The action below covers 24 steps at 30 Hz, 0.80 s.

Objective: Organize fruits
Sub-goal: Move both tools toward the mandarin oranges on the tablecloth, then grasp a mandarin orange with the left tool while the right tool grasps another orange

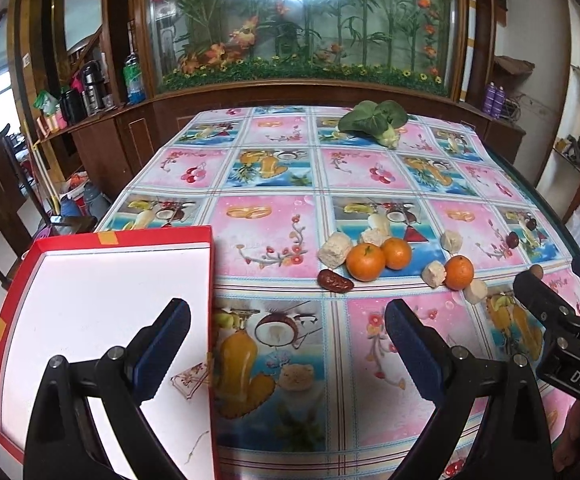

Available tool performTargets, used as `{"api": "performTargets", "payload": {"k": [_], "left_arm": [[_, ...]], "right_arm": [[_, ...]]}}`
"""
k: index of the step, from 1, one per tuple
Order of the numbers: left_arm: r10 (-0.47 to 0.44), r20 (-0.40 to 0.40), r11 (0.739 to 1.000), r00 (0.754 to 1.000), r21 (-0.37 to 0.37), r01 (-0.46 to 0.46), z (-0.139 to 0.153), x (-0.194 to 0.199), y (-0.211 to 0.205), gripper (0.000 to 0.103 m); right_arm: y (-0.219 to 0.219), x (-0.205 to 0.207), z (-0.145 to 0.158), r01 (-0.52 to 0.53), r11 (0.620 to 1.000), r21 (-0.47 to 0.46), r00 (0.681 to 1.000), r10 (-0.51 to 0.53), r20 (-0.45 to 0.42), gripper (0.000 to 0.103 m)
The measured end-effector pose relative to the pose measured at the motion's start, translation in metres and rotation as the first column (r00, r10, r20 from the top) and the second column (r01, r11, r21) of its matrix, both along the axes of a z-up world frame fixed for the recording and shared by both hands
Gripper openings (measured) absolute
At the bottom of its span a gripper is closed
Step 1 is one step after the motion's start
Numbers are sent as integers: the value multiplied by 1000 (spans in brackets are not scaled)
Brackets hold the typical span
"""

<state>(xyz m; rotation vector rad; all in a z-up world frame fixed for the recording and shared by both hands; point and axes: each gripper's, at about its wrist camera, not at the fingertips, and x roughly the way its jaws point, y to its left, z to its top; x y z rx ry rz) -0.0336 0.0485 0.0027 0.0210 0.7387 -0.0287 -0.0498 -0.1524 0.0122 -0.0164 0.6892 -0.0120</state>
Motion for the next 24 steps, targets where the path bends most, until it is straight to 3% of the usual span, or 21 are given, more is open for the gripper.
{"api": "performTargets", "payload": {"k": [9, 15, 19, 21, 22, 24], "left_arm": [[-114, -62, 993, 992, 27, 116, -11, 35, -10, 98], [-202, -140, 977, 969, 44, 210, -18, 56, -21, 97], [-245, -163, 966, 956, 42, 255, -22, 65, -28, 79], [-256, -172, 964, 951, 28, 265, -23, 70, -31, 78], [-264, -173, 962, 949, 25, 273, -24, 72, -33, 72], [-282, -183, 956, 942, 34, 292, -26, 75, -38, 66]], "right_arm": [[-11, 26, -11, -52, 997, 59, 996, 56, -74, 103], [-13, 49, -22, -118, 984, 134, 984, 134, -117, 103], [-16, 62, -31, -135, 971, 199, 975, 166, -149, 92], [-18, 67, -35, -131, 966, 224, 972, 169, -162, 87], [-19, 69, -37, -131, 963, 234, 970, 173, -169, 86], [-20, 72, -39, -136, 959, 248, 968, 182, -175, 76]]}}
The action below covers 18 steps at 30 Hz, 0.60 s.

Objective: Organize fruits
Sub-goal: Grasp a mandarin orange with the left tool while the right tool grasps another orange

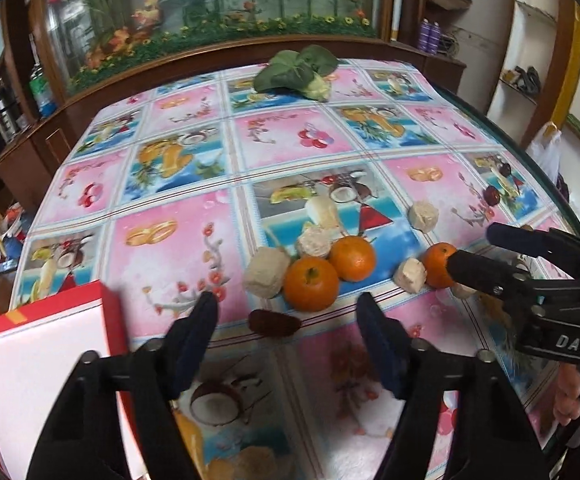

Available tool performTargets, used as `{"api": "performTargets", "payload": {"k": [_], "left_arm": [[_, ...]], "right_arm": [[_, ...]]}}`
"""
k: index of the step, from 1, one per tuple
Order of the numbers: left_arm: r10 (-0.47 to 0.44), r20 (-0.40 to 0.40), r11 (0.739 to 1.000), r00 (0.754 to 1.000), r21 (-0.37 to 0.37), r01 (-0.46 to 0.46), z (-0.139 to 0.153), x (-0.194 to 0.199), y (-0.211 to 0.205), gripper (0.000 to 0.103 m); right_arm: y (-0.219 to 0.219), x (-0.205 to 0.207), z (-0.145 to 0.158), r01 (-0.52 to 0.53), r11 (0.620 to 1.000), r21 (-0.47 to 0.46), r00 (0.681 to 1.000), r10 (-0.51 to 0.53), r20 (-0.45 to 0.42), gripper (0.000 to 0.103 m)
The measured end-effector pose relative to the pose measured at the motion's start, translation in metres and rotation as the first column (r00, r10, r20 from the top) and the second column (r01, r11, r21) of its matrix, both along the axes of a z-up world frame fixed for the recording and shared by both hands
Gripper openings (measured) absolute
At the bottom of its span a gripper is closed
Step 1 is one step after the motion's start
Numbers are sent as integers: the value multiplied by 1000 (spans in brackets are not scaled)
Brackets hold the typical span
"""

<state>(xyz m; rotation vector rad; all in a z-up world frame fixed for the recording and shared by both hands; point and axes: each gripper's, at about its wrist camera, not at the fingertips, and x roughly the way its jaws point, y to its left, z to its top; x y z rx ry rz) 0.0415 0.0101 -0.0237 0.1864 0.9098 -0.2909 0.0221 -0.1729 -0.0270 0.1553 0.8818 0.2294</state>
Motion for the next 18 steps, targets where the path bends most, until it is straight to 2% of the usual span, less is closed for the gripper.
{"api": "performTargets", "payload": {"k": [3, 8, 13, 18], "left_arm": [[-23, -15, 1000, 1000, 2, 23, -4, 3, -6, 63], [-52, -45, 999, 998, -5, 52, -11, 9, -13, 51], [-61, -47, 998, 997, -22, 61, -13, 13, -11, 50], [-80, -41, 996, 996, -30, 79, -15, 13, -12, 43]], "right_arm": [[0, 4, -6, -11, 1000, 3, 1000, 11, -26, 70], [1, 9, -13, -28, 1000, 12, 998, 29, -54, 64], [3, 15, -19, -42, 999, 8, 996, 43, -81, 58], [6, 19, -21, -52, 998, 22, 995, 54, -89, 49]]}}
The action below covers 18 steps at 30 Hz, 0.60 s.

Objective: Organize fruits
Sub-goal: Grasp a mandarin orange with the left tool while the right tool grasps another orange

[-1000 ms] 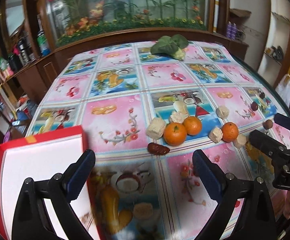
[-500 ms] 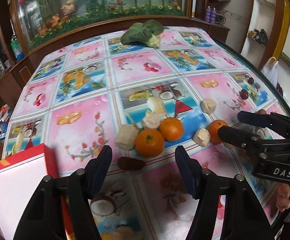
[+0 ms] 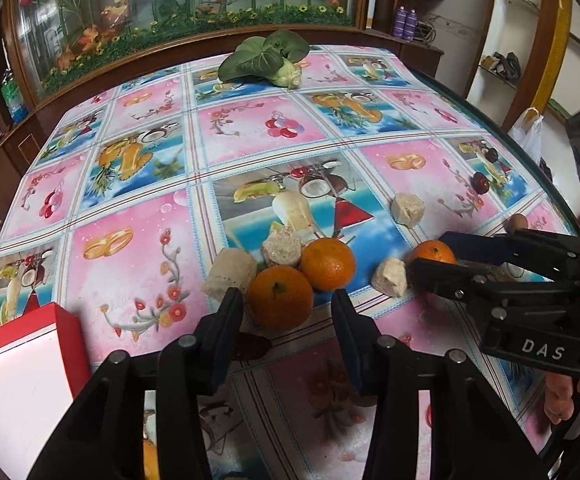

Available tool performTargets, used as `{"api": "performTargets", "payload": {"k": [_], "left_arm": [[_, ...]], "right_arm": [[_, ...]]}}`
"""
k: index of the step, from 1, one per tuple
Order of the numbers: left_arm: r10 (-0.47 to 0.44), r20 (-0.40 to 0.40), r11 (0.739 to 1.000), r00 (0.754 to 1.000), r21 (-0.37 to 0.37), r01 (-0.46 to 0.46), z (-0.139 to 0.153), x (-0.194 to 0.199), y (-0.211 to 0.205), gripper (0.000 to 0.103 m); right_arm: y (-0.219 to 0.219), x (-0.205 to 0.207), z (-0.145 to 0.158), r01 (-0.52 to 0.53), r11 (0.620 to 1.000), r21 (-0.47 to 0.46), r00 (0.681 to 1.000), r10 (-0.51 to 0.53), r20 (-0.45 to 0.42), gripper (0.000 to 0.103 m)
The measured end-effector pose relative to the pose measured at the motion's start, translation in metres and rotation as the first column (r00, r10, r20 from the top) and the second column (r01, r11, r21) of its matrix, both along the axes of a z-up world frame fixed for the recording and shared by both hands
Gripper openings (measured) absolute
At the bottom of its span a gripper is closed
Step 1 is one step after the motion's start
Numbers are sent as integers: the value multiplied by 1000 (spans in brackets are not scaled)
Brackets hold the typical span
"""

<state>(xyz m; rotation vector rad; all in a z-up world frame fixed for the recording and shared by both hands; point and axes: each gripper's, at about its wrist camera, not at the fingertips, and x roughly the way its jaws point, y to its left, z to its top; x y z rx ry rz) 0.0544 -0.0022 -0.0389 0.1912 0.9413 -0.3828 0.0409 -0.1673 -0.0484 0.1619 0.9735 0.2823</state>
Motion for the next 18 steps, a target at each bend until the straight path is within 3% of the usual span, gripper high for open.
{"api": "performTargets", "payload": {"k": [5, 18], "left_arm": [[-7, -9, 1000, 1000, -11, 7, 0, -3, 4, 39], [12, -44, 1000, 999, 12, -11, -13, 13, -3, 39]], "right_arm": [[3, 1, -1, -32, 998, 49, 999, 32, -4, 36], [-3, 3, -4, -57, 992, 110, 998, 58, -10, 35]]}}
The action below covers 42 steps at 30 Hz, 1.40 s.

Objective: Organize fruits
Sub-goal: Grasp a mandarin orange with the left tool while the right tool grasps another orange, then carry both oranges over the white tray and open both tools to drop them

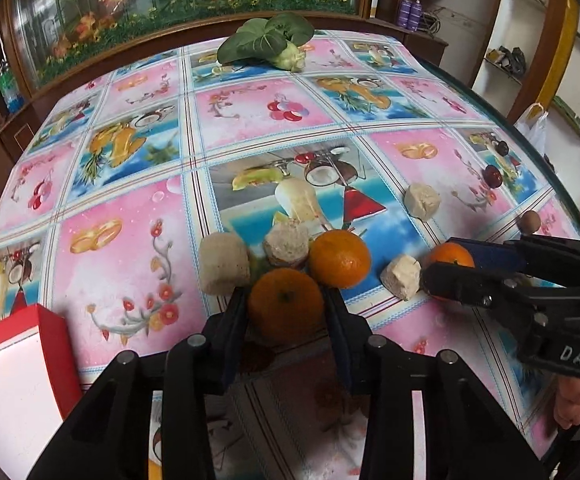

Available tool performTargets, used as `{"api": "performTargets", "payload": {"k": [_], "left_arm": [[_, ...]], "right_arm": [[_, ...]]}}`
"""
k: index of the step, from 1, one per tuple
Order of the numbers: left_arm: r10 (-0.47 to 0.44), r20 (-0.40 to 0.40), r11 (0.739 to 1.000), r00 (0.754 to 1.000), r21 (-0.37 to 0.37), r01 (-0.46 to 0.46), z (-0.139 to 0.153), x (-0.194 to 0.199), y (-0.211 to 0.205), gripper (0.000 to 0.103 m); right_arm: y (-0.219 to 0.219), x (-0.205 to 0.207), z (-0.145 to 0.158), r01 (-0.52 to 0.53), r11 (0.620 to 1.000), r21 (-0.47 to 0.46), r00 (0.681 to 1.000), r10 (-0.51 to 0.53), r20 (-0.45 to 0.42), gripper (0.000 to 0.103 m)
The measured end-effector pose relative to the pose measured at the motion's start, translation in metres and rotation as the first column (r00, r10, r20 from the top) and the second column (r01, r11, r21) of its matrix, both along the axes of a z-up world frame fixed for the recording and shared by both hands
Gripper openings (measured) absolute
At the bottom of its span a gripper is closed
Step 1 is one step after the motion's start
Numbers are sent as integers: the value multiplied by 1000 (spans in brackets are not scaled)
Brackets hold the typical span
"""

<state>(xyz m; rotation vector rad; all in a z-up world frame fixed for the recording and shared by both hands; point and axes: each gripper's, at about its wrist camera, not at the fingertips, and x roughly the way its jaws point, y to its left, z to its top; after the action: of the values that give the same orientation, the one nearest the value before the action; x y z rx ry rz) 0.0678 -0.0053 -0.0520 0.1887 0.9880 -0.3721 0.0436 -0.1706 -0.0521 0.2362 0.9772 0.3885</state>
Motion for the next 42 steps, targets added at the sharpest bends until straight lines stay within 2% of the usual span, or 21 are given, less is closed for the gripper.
{"api": "performTargets", "payload": {"k": [8, 12, 17, 23, 27, 31, 34, 38, 42], "left_arm": [[11, -4, 1000, 1000, -26, -11, 1, -1, 1, 35], [20, 18, 999, 1000, -32, -20, 7, -8, 2, 35], [63, 70, 996, 996, -70, -58, 31, -25, 16, 35], [152, 152, 985, 977, -100, -138, 66, -74, 63, 35], [250, 204, 968, 947, -51, -245, 75, -105, 110, 35], [351, 210, 934, 913, -10, -357, 68, -129, 159, 35], [391, 218, 912, 894, 40, -409, 57, -141, 182, 35], [424, 194, 894, 885, 64, -443, 40, -151, 204, 35], [453, 166, 878, 876, 84, -470, 27, -156, 219, 35]], "right_arm": [[2, 1, -1, -16, 1000, -16, 1000, 16, 5, 36], [5, -1, -1, -28, 999, -38, 999, 28, 16, 35], [7, -4, 2, -19, 999, -42, 999, 20, 34, 34], [8, -22, 25, 0, 1000, 23, 991, -3, 131, 34], [50, -42, 39, -109, 993, 51, 979, 98, 181, 34], [110, -60, 54, -260, 963, 66, 946, 240, 217, 34], [155, -73, 59, -351, 935, 56, 917, 331, 223, 34], [205, -87, 52, -443, 896, 26, 879, 428, 209, 34], [245, -97, 33, -487, 873, -20, 861, 484, 155, 34]]}}
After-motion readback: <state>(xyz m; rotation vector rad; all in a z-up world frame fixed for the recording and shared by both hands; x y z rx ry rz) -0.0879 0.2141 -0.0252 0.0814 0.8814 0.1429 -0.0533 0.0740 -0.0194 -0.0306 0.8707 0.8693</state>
